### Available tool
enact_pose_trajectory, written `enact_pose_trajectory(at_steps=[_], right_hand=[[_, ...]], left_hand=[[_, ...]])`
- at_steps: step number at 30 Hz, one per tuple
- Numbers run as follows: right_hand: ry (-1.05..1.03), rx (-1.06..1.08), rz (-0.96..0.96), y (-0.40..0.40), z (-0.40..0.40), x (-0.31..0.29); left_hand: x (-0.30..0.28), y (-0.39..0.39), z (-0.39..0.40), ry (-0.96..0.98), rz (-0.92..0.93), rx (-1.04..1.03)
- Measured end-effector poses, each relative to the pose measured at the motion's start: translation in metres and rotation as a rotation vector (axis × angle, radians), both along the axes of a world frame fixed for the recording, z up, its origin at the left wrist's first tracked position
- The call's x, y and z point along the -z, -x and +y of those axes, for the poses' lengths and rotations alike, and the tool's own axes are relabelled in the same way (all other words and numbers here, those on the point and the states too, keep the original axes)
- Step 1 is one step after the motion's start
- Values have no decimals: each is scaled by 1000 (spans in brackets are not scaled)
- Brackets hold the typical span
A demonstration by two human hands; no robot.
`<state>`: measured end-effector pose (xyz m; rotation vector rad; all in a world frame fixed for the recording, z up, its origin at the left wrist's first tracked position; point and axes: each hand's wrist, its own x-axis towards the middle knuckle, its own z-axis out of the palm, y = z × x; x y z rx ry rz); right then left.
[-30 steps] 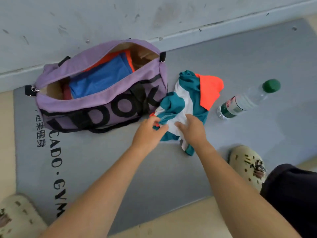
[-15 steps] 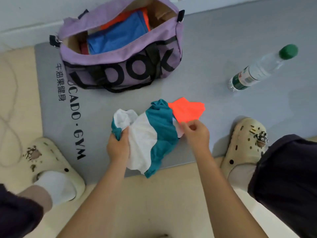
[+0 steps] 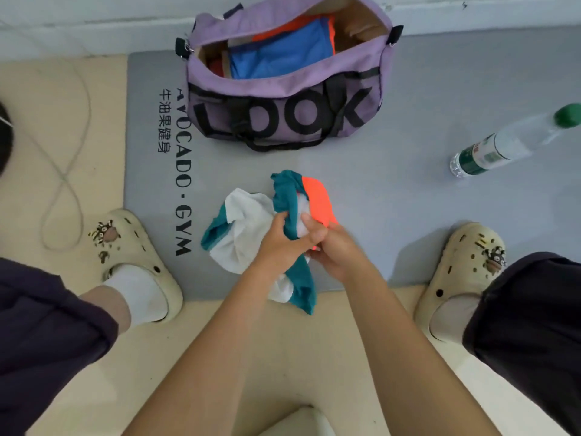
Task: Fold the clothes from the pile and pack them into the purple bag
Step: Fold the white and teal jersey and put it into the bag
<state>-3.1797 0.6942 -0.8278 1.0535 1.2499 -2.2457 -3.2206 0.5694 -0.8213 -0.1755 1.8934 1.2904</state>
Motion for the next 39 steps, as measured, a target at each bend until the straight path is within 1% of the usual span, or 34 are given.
enact_pose_trajectory(at_steps=[4,7,9,11,14,16,18,20,22,24,25,26,27,28,29,31,33,35,37,39], right_hand=[[12,77,129,11,20,-51],[1,93,235,23,29,-106],[-4,97,340,29,36,-147],[-70,111,418,31,47,-191],[-221,123,514,25,68,-256],[-303,101,594,20,75,-298],[-391,61,672,14,73,-335],[-459,1,748,8,65,-366],[-489,-73,810,1,55,-394],[-512,-147,867,-8,46,-418],[-523,-179,895,-12,41,-429],[-527,-206,924,-17,36,-438],[-528,-230,955,-20,30,-445],[-530,-249,984,-23,25,-450],[-538,-255,1004,-26,21,-451],[-584,-241,1009,-30,16,-448],[-668,-239,980,-33,16,-441],[-725,-238,922,-37,19,-430],[-711,-216,844,-40,20,-415],[-691,-222,767,-41,18,-399]], left_hand=[[-38,21,0,-125,42,-83],[-88,31,7,-253,74,-133],[-126,39,7,-330,116,-159],[-168,48,-2,-327,203,-201],[-232,58,-26,-246,358,-351],[-272,59,-43,-242,411,-370],[-307,58,-56,-315,442,-296],[-339,55,-62,-354,477,-147],[-365,49,-64,-274,548,-2],[-385,45,-64,-128,621,53],[-392,42,-63,-87,629,81],[-399,39,-62,-60,624,152],[-403,35,-60,-73,596,246],[-405,30,-58,-134,551,323],[-404,25,-57,-234,482,329],[-399,15,-55,-446,262,183],[-391,9,-50,-550,117,55],[-386,7,-46,-561,87,-34],[-381,5,-43,-583,82,-99],[-373,8,-42,-566,96,-134]])
